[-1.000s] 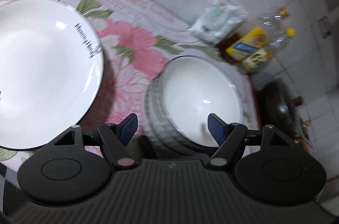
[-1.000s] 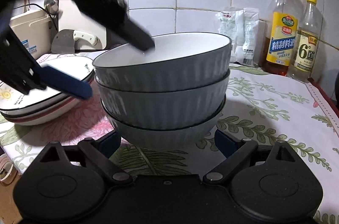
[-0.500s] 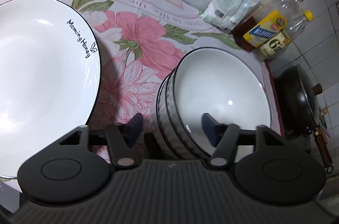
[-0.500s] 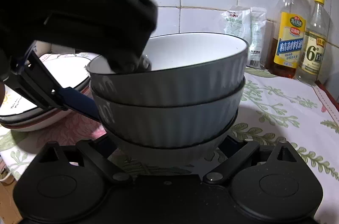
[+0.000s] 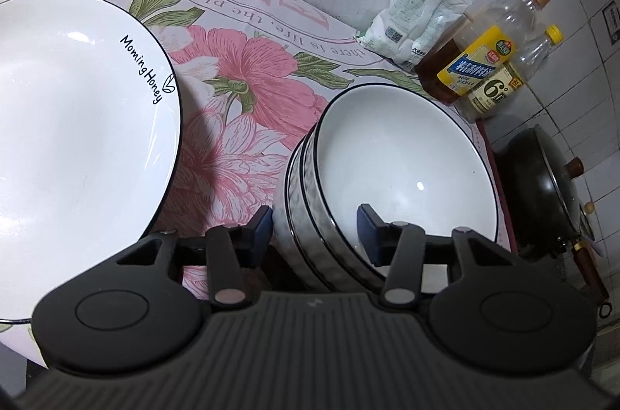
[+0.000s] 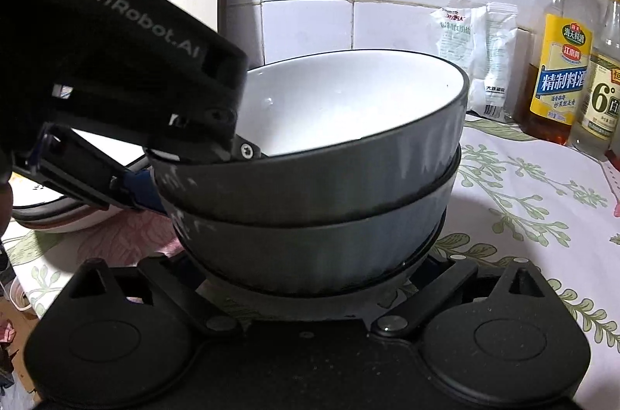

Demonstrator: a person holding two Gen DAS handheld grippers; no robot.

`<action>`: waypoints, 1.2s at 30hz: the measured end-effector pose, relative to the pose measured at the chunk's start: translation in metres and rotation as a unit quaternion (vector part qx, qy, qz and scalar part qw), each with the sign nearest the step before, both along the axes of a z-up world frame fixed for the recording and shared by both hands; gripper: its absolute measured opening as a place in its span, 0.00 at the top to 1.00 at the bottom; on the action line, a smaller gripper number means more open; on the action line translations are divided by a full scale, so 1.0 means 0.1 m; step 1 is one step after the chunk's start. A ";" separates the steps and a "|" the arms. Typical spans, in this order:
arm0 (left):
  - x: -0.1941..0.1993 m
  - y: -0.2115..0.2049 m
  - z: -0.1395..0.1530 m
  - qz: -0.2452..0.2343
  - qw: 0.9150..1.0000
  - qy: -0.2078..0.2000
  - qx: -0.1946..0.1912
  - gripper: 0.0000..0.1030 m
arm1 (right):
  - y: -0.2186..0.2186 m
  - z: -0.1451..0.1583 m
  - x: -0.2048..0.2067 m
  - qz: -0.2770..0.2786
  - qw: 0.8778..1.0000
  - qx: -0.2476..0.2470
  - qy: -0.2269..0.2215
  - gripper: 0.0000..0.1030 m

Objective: Organize plates and bowls
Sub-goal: 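Lift the bowl stack and carry it over the Morning Honey plate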

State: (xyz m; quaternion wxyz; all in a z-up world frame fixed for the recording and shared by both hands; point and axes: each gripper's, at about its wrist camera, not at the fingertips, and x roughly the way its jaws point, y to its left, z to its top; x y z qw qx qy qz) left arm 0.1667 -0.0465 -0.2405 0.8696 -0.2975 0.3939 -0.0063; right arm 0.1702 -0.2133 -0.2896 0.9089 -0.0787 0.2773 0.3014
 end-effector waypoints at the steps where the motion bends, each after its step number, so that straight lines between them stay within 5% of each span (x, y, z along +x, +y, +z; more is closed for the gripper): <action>1: 0.01 0.00 0.01 0.000 1.000 0.001 0.002 0.55 | 0.00 0.00 0.00 0.000 1.000 0.002 0.000 0.02; 12: -0.13 -0.03 0.16 -0.001 1.000 -0.005 0.012 0.55 | -0.05 0.08 -0.10 0.008 1.000 0.012 -0.012 0.03; 36: -1.07 0.39 1.02 0.059 0.998 -0.031 0.018 0.55 | 0.34 0.97 -0.72 0.082 0.995 0.018 -0.048 0.03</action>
